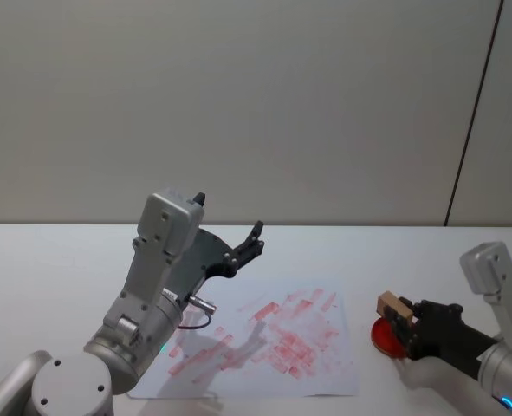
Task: Use the one hand to pick up the stamp and affix it onto the A4 paper.
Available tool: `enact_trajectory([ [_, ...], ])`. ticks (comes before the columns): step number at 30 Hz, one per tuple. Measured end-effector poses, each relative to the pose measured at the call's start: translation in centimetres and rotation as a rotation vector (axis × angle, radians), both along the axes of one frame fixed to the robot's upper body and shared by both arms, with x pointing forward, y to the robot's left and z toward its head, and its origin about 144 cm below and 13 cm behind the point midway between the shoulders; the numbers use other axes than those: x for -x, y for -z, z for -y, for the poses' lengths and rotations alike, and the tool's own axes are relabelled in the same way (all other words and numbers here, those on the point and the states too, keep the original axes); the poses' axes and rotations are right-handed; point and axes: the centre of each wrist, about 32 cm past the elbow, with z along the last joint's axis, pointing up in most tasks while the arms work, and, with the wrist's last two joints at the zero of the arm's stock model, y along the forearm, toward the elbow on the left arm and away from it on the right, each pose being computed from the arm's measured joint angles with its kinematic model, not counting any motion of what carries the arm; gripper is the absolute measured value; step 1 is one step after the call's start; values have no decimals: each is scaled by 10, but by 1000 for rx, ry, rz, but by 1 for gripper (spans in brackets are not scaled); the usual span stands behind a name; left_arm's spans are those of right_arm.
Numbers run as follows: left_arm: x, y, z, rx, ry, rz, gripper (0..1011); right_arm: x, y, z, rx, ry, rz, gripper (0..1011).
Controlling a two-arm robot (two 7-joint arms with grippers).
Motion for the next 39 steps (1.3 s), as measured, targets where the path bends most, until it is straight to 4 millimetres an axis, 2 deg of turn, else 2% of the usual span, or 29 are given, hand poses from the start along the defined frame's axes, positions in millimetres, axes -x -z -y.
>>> enact_trajectory([
  [16, 0, 0, 0, 0, 0, 0, 1002, 3, 13, 4, 25, 13, -47, 232],
  [19, 0, 0, 0, 0, 0, 0, 1002, 3, 14, 4, 26, 14, -50, 304],
  [22, 0, 0, 0, 0, 0, 0, 1002, 4, 15, 4, 23, 16, -51, 422],
  [23, 0, 0, 0, 0, 0, 0, 1002, 4, 15, 4, 23, 16, -51, 422],
  [24, 0, 0, 0, 0, 0, 0, 1002, 4, 15, 4, 19, 17, -49, 493],
  [27, 0, 0, 0, 0, 0, 0, 1002, 4, 13, 3, 5, 20, -37, 566],
  [29, 0, 0, 0, 0, 0, 0, 1002, 4, 11, 2, -4, 21, -28, 651],
  [39, 0, 0, 0, 0, 0, 0, 1002, 5, -10, -4, -78, 38, 68, 938],
])
